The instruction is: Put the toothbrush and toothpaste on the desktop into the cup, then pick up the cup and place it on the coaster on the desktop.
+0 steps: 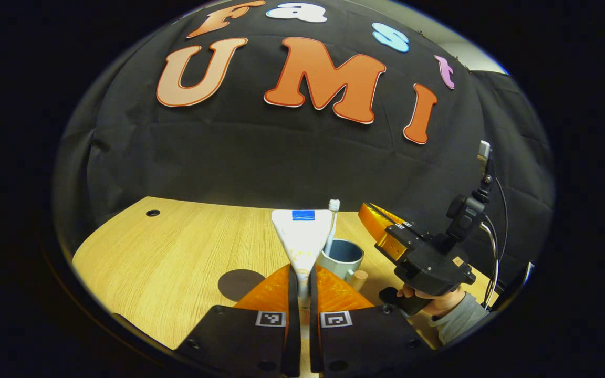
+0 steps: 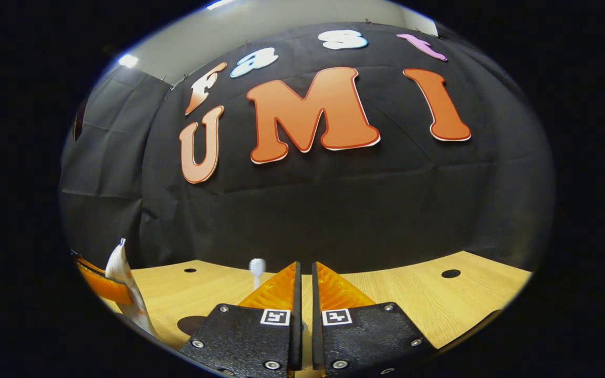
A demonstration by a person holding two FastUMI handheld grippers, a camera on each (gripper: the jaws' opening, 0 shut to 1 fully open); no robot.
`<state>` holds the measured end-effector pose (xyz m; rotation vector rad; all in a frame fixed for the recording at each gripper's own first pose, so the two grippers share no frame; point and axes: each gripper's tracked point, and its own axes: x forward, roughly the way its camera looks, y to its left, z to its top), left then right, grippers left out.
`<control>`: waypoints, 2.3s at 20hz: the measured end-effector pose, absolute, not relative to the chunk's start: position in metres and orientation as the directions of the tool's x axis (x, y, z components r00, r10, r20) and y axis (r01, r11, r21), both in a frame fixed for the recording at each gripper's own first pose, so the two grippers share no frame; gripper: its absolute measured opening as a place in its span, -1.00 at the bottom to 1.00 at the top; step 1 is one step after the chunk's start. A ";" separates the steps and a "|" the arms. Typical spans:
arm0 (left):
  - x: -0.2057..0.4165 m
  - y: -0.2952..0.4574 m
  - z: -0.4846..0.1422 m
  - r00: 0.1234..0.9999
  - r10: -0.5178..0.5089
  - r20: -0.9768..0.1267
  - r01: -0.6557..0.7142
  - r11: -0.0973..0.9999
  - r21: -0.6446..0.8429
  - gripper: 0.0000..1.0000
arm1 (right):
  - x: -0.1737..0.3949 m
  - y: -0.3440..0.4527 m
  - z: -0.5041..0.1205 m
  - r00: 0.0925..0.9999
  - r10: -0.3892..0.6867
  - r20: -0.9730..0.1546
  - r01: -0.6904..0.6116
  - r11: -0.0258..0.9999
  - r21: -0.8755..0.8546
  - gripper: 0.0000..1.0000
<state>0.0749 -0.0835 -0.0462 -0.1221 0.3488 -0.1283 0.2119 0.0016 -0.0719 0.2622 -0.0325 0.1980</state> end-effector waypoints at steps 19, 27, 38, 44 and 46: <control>0.165 -0.129 -0.018 0.968 -0.243 -0.065 0.231 0.961 -0.152 -0.80 | 0.126 -0.028 -0.083 0.967 0.247 -0.055 -0.230 0.950 0.211 0.26; 0.204 -0.131 -0.020 0.975 -0.222 0.013 0.220 0.958 -0.184 -0.80 | 0.109 -0.019 -0.100 0.947 0.307 -0.092 -0.289 0.942 0.173 0.52; 0.234 -0.148 -0.064 0.967 -0.249 -0.055 0.237 0.957 -0.165 -0.80 | 0.102 -0.023 -0.116 0.940 0.311 -0.140 -0.287 0.943 0.171 0.57; 0.230 -0.149 -0.090 0.960 -0.255 -0.118 0.237 0.961 -0.146 -0.79 | 0.096 -0.023 -0.125 0.936 0.311 -0.164 -0.284 0.944 0.168 0.57; 0.230 -0.150 -0.098 0.952 -0.270 -0.147 0.249 0.958 -0.144 -0.76 | 0.093 -0.023 -0.127 0.935 0.309 -0.174 -0.281 0.945 0.170 0.57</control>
